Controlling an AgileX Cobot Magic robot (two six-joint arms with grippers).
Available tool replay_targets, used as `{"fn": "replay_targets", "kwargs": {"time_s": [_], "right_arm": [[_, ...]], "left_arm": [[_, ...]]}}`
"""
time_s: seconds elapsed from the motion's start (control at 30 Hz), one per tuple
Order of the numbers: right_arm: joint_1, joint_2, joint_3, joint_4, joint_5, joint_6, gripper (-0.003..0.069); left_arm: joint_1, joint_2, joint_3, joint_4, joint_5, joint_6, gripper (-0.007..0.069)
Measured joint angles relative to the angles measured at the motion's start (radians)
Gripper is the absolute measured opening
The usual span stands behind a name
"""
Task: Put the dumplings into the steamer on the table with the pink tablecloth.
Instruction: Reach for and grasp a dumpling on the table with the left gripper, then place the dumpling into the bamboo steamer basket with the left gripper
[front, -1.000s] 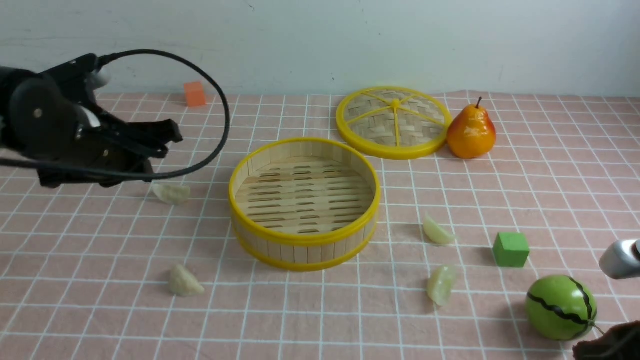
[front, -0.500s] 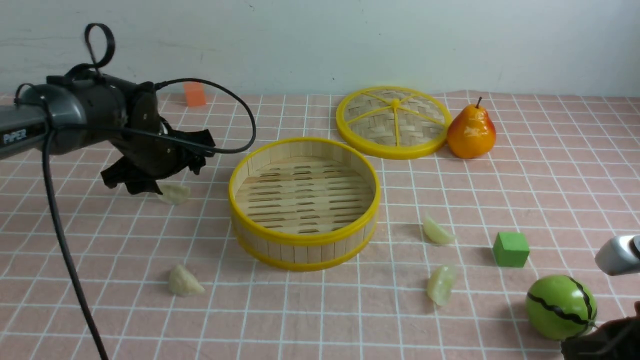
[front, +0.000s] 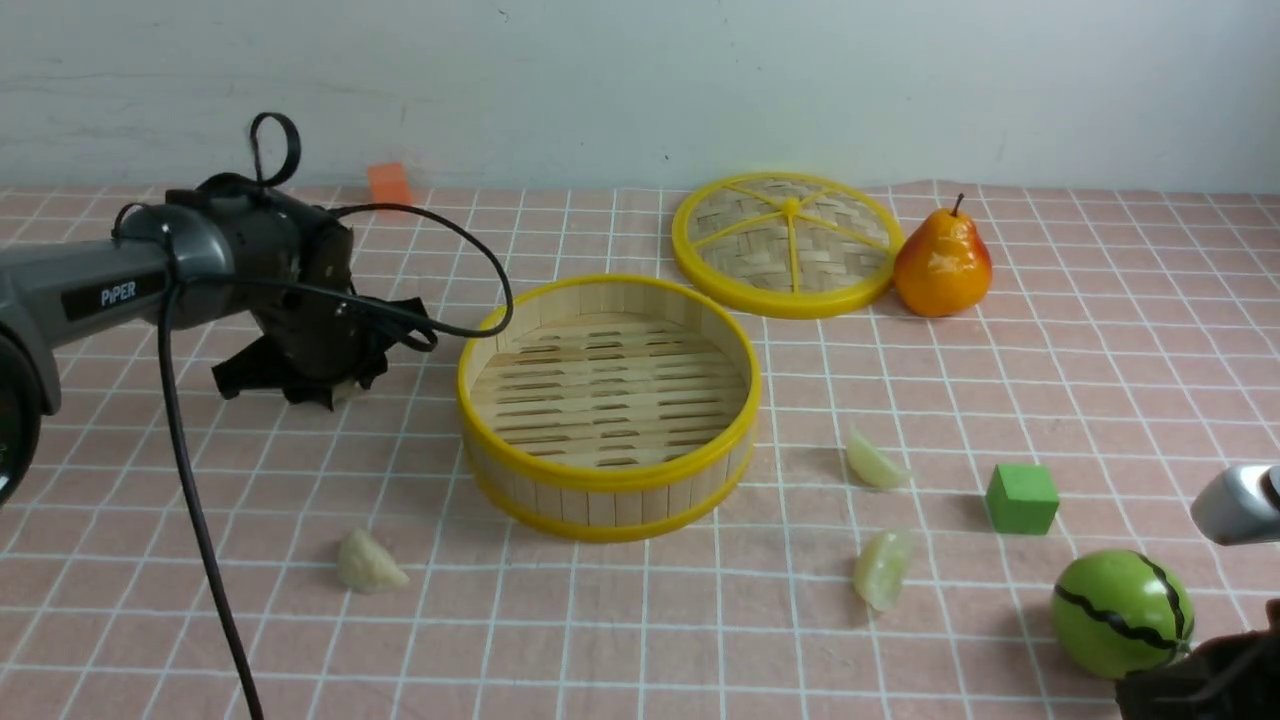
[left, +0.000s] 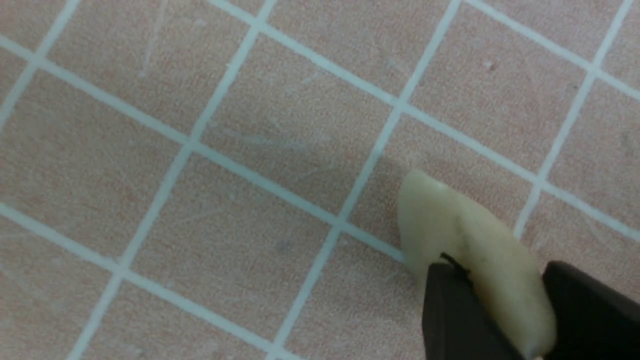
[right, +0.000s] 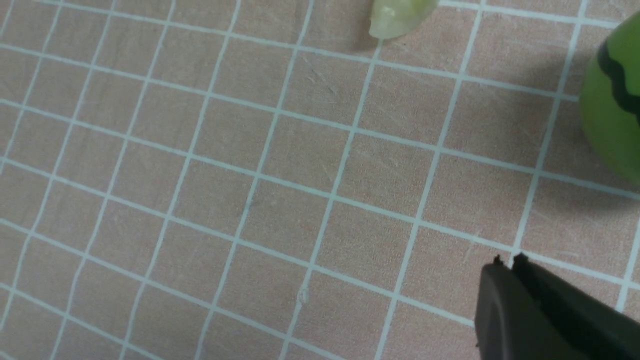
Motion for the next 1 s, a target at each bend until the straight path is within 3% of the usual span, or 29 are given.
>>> {"fn": "replay_targets", "kwargs": {"time_s": [0.23,0.4,0.57,0.77,0.9,0.93,0.97,1.0], "right_arm": [[0.000,0.000,0.000,0.000,-0.003,0.000,0.0027],[0.000,0.000,0.000,0.000,-0.011,0.000,0.0031],[0.000,0.000,0.000,0.001,-0.014,0.000,0.0031],[0.000,0.000,0.000,0.028,-0.014,0.000,0.0037],[0.000,0.002,0.000,0.032,-0.014,0.000,0.0043],[0.000,0.004,0.000,0.035,-0.014,0.000,0.0043],[0.000,0.004,0.000,0.035,-0.014,0.000,0.0043],[0.000,0.005,0.000,0.035,-0.014,0.000,0.0045]], "left_arm": [[-0.013,-0.113,-0.019,-0.044,0.009,0.127,0.0181],[-0.118,-0.217,-0.025,-0.168,0.051,0.321,0.0181],[-0.224,-0.171,-0.025,-0.236,0.055,0.453,0.0179],[-0.245,-0.050,-0.025,-0.213,-0.026,0.470,0.0178],[-0.241,-0.041,-0.025,-0.201,-0.063,0.473,0.0253],[-0.241,-0.047,-0.025,-0.200,-0.053,0.473,0.0341],[-0.241,-0.048,-0.025,-0.200,-0.045,0.473,0.0351],[-0.241,-0.067,-0.025,-0.202,0.002,0.473,0.0417]]}}
